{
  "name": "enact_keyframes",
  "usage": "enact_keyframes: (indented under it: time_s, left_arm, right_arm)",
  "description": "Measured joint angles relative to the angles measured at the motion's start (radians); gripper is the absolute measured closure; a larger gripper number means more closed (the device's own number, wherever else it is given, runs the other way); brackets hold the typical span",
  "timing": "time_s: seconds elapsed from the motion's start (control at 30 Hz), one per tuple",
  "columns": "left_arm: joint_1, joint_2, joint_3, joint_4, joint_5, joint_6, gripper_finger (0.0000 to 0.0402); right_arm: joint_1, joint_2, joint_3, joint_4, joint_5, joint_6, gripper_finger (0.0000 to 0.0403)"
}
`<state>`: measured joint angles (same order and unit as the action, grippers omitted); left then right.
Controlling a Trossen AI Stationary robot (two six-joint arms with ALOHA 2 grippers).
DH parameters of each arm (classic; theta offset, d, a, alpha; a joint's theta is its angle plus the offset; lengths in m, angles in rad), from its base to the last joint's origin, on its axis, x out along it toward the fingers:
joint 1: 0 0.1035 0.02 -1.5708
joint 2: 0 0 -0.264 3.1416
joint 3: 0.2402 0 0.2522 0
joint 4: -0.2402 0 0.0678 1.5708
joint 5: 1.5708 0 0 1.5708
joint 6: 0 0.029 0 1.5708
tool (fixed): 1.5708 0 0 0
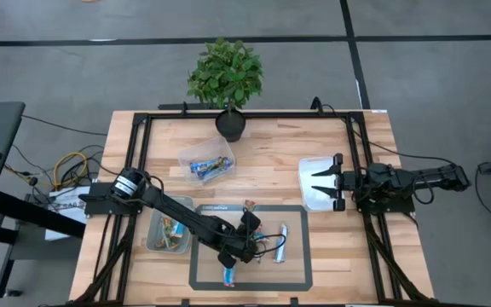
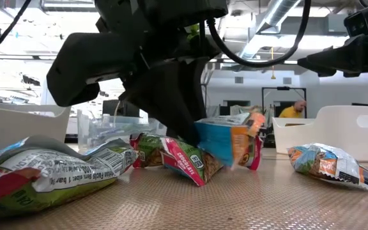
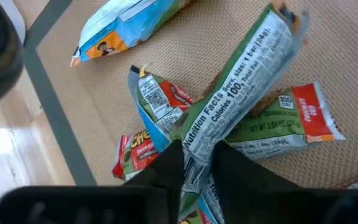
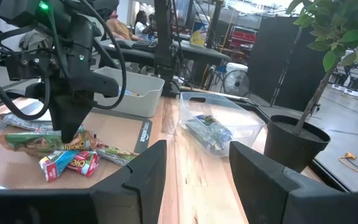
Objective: Pick and place Granola Bars by type
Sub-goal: Put the yellow granola bar into the gray bin
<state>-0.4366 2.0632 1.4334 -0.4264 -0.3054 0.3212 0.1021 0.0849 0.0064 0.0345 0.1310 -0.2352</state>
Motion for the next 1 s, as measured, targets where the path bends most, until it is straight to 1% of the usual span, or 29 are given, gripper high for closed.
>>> enact_keyframes:
  time_s: [0.13,0.27,0.37,0.47,0.63,0.83,1.0]
  left_arm:
    - [-0.002,-0.001,0.0,-0.019,-0.048,-0.032,0.0375]
    - [-0.003,-0.025,0.0,-0.088,-0.086,-0.123,0.0391]
    - [-0.003,-0.057,0.0,-0.169,-0.098,-0.245,0.0391]
    - [-0.003,-0.094,0.0,-0.272,-0.09,-0.406,0.0388]
    - [-0.012,-0.163,0.0,-0.459,-0.007,-0.681,0.0388]
    - [-0.043,-0.227,0.0,-0.681,0.155,-0.978,0.0389]
    - [-0.072,-0.271,0.0,-0.881,0.244,-1.173,0.0389]
  right_arm:
    - [0.0,0.0,0.0,0.0,0.0,0.0,0.0232]
    - [0.0,0.0,0.0,0.001,0.0,0.0,0.0232]
    - [0.0,0.0,0.0,0.001,0.0,0.0,0.0232]
    - [0.0,0.0,0.0,0.001,0.0,0.0,0.0232]
    - [0.0,0.0,0.0,0.001,0.0,0.0,0.0232]
    - [0.0,0.0,0.0,0.0,0.0,0.0,0.0232]
    - [0.0,0.0,0.0,0.0,0.0,0.0,0.0232]
